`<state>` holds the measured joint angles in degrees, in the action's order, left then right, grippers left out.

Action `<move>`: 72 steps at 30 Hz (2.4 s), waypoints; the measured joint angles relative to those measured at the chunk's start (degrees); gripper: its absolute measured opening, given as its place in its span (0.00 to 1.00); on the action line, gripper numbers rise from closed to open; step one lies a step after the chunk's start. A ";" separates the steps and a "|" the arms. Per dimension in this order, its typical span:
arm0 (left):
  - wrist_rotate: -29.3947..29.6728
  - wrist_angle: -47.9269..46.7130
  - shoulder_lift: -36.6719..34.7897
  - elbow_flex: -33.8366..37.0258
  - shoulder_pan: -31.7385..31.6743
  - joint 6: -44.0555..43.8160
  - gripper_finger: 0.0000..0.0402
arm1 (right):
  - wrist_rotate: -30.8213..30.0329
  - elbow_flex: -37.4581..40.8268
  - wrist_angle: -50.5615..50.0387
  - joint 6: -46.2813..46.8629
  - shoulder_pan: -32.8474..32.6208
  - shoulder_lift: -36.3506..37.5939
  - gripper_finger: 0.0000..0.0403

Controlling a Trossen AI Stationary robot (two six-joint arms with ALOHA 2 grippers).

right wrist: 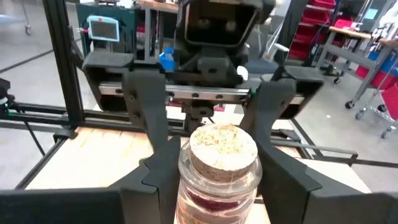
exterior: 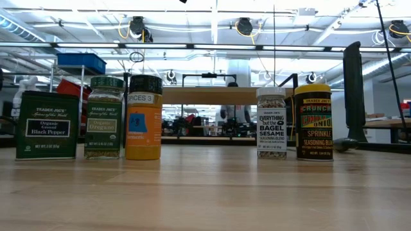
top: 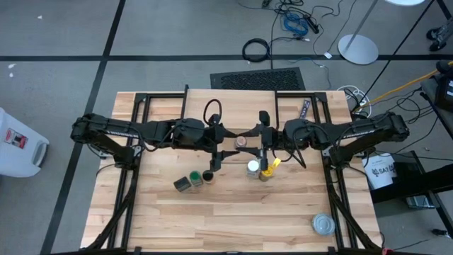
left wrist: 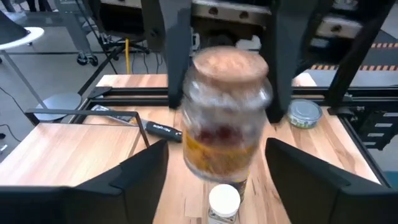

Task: Shelf spices
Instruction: Put the light brown seasoning bottle on the shelf

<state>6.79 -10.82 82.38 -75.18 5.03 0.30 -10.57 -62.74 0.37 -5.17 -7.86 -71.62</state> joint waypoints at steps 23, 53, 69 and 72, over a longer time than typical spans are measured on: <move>6.19 -4.01 -6.28 -0.01 2.48 0.02 0.74 | 0.55 -0.02 -21.76 -7.96 13.73 9.36 0.41; 6.97 -11.24 -10.35 0.02 5.87 0.67 0.74 | 31.92 20.58 -3.72 -7.50 49.13 8.44 0.41; 6.99 -11.19 -10.35 0.02 5.89 1.62 0.74 | 42.41 21.03 -3.58 -11.67 53.33 5.96 0.41; 6.97 -11.18 -10.35 0.02 5.89 1.62 0.74 | 42.43 21.03 -3.60 -12.14 53.31 4.28 0.41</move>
<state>13.76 -22.00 72.03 -75.16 10.92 1.91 31.87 -41.71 -3.23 -17.31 45.46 -67.34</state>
